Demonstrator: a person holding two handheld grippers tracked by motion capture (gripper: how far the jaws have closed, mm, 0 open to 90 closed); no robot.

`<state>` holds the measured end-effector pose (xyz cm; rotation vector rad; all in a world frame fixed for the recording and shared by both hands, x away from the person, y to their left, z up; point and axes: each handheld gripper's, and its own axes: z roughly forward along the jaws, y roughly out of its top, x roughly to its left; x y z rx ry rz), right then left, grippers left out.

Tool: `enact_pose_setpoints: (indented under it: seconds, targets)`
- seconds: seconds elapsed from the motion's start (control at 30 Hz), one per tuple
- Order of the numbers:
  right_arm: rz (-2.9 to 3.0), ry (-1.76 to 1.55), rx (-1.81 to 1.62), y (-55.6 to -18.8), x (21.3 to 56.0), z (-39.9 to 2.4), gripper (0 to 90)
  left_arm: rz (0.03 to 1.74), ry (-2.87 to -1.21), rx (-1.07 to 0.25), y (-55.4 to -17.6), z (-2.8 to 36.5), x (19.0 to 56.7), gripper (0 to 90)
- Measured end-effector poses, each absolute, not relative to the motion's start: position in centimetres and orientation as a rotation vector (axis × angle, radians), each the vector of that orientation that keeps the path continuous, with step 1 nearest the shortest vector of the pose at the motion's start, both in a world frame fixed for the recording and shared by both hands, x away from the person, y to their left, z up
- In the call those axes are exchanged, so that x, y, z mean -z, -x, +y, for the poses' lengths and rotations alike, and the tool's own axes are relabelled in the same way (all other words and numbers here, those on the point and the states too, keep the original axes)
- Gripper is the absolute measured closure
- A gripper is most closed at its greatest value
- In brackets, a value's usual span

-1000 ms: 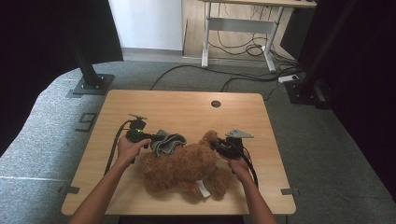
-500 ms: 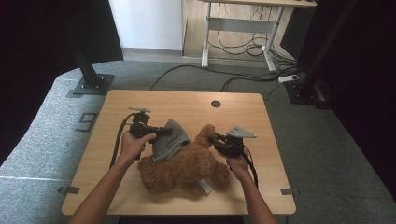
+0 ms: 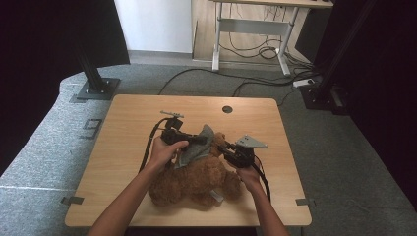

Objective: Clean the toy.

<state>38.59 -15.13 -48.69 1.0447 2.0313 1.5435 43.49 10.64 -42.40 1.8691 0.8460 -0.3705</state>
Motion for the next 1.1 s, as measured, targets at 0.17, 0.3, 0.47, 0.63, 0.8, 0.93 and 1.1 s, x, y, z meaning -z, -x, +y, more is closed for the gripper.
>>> enact_pose_setpoints:
  seconds: [0.17,0.3,0.47,0.63,0.8,0.93,1.1]
  targets:
    - [2.037,-1.039,-1.525,-38.5,48.9,-14.8,72.8,0.861,-1.915,0.362,-43.7,8.5,43.3,76.5]
    - [2.036,-1.056,-1.511,-38.6,49.3,-14.9,72.8,0.875,-1.955,0.3,-43.6,7.8,43.6,77.1]
    - [2.022,-1.072,-1.523,-38.6,49.6,-15.1,72.8,0.897,-1.962,0.288,-43.4,8.5,43.9,77.8]
    - [2.016,-1.062,-1.521,-38.4,49.5,-15.2,72.7,0.928,-1.955,0.276,-43.3,9.9,44.1,78.1]
    - [2.002,-1.064,-1.523,-38.3,49.5,-15.3,72.8,0.985,-1.968,0.246,-43.2,12.1,44.5,78.3]
    - [1.98,-1.079,-1.524,-38.2,49.4,-15.6,72.8,1.023,-1.98,0.231,-43.1,14.1,45.1,78.4]
    - [1.941,-1.111,-1.517,-38.1,49.5,-16.4,72.8,1.059,-1.956,0.229,-42.8,16.7,45.4,78.3]
